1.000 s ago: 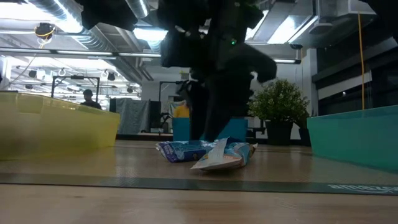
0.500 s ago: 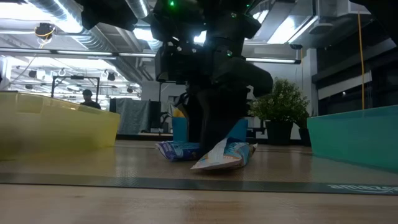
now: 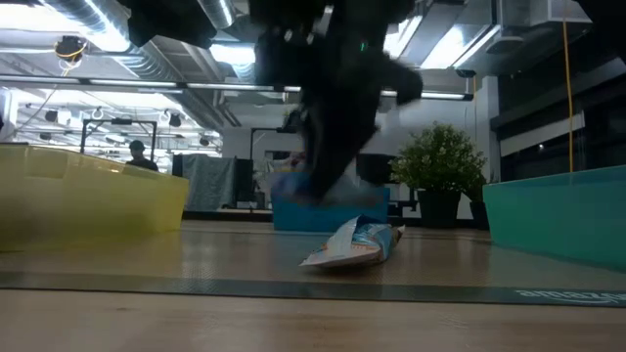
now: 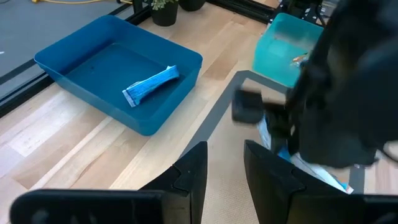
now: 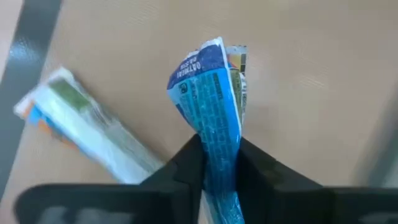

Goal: Pick and place Granola Bars by type
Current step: Put the blue granola bar into the blue bin

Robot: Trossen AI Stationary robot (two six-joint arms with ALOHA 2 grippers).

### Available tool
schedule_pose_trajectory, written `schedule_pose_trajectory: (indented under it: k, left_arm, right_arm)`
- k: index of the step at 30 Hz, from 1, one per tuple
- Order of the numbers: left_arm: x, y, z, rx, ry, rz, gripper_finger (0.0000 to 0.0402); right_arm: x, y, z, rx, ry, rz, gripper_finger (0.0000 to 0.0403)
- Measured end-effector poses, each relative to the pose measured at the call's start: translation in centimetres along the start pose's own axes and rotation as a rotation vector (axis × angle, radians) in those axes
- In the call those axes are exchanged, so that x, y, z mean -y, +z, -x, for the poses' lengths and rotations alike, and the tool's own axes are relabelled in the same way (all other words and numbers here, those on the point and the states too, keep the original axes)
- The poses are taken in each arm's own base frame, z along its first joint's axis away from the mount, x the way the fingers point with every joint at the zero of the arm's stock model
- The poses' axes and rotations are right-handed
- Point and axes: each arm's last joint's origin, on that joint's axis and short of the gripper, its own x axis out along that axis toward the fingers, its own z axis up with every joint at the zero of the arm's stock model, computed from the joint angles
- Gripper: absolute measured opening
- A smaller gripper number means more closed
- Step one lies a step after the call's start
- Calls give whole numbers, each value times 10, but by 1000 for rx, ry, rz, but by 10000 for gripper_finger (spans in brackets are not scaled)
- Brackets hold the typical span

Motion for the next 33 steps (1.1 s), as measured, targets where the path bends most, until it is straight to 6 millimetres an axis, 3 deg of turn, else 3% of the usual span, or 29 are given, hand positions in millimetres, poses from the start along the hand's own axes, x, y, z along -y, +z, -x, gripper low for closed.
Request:
schedule_pose_trajectory:
  k: [4,9,15,19,24,27,33]
  left_arm:
    - [0,0,0,1,0,0,98]
    - [0,0,0,0,0,0,98]
    - [0,0,0,0,0,0,98]
    - [0,0,0,-1,2,-8,98]
    - [0,0,0,3,6,-11,98]
    - [0,0,0,5,7,-10,98]
    - [-1,1,0,28,33,17,98]
  right_arm:
    - [10,2,45,-14,-91,3,54]
    - [17,0,116,49,-187,-89,55]
    - [11,-14,177,168,-206,-228,57]
    - [11,-25,197,189,-210,-289,55]
    - [25,-42,217,165,-228,-340,57]
    - [45,-53,231,137,-231,-357,57]
    - [98,-78,277,190,-292,-419,57]
